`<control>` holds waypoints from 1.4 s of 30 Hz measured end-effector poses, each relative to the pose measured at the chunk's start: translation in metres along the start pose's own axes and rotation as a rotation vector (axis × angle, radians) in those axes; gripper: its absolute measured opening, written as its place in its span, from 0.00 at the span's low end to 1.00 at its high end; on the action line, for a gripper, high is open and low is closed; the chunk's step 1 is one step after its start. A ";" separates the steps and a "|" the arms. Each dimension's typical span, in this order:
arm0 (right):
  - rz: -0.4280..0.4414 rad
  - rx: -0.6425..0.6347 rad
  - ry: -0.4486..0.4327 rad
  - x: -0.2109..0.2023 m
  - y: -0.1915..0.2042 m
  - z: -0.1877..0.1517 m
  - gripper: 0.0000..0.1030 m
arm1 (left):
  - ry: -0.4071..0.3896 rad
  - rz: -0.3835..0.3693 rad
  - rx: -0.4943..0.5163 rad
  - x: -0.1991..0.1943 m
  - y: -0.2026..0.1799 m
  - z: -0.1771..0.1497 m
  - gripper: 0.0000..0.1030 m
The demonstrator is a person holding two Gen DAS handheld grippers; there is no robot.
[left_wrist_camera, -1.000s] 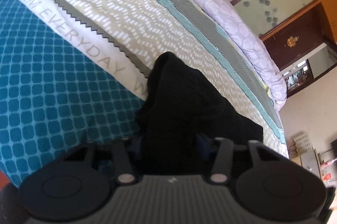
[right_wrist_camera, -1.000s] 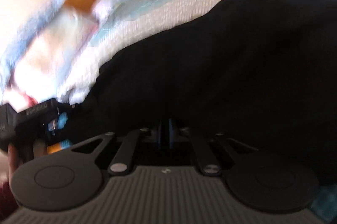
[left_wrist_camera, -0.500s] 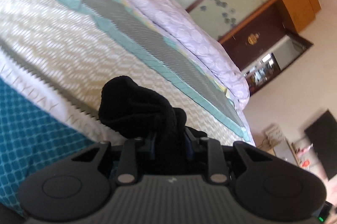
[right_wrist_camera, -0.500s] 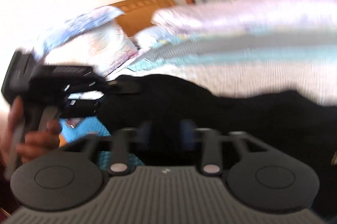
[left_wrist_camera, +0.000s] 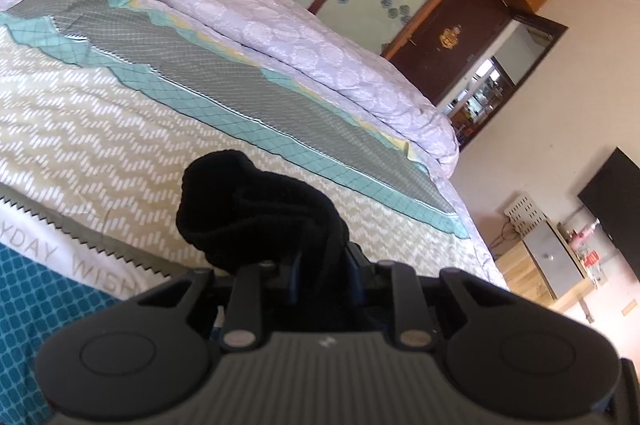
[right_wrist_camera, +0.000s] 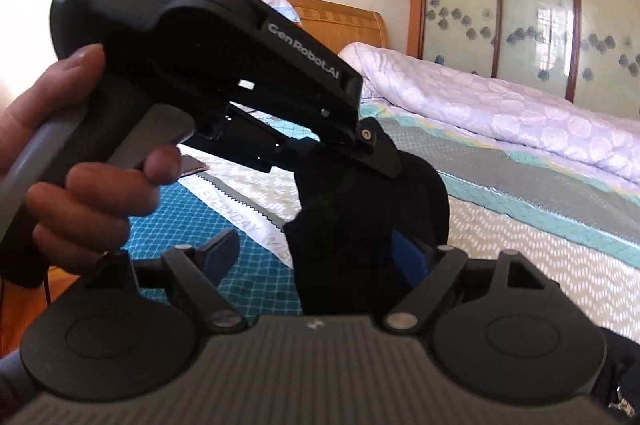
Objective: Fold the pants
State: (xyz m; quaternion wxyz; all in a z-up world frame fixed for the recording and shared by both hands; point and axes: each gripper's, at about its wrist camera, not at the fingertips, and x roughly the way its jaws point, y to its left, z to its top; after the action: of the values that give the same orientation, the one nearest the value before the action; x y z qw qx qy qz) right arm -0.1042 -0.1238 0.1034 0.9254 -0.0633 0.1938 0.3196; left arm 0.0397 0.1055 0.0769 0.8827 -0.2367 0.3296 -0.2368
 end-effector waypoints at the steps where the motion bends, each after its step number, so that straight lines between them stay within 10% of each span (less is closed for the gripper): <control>1: -0.021 0.005 0.005 0.013 -0.001 0.001 0.83 | 0.007 -0.008 0.015 0.002 -0.004 -0.001 0.20; 4: -0.118 0.006 0.010 0.030 -0.002 0.004 0.70 | 0.027 -0.016 0.060 0.008 -0.018 -0.006 0.20; 6: -0.158 0.023 0.023 0.044 -0.005 0.002 0.37 | 0.012 0.043 0.100 0.011 -0.024 -0.008 0.20; 10: -0.165 0.177 0.036 0.046 -0.027 0.007 0.26 | 0.006 0.008 0.055 0.002 -0.025 -0.002 0.24; 17: -0.207 0.674 -0.070 -0.007 -0.129 -0.003 0.25 | -0.121 -0.077 0.048 -0.030 -0.028 0.004 0.29; 24: -0.487 0.894 -0.242 -0.108 -0.207 -0.058 0.25 | 0.057 -0.081 0.016 0.029 -0.038 -0.022 0.29; 29: -0.691 0.957 -0.127 -0.129 -0.238 -0.122 0.30 | 0.215 -0.097 0.072 0.084 -0.062 -0.055 0.29; 34: -0.566 1.242 -0.280 -0.160 -0.248 -0.159 0.46 | 0.315 -0.077 0.106 0.119 -0.078 -0.073 0.29; 42: -0.649 1.195 -0.279 -0.187 -0.229 -0.167 0.62 | 0.394 -0.028 0.080 0.158 -0.078 -0.077 0.38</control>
State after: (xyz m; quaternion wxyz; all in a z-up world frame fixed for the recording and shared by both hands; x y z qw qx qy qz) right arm -0.1510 -0.4505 0.0232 0.8666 0.4440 0.1871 -0.1296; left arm 0.0718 -0.0661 -0.0041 0.8066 -0.1550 0.4827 -0.3038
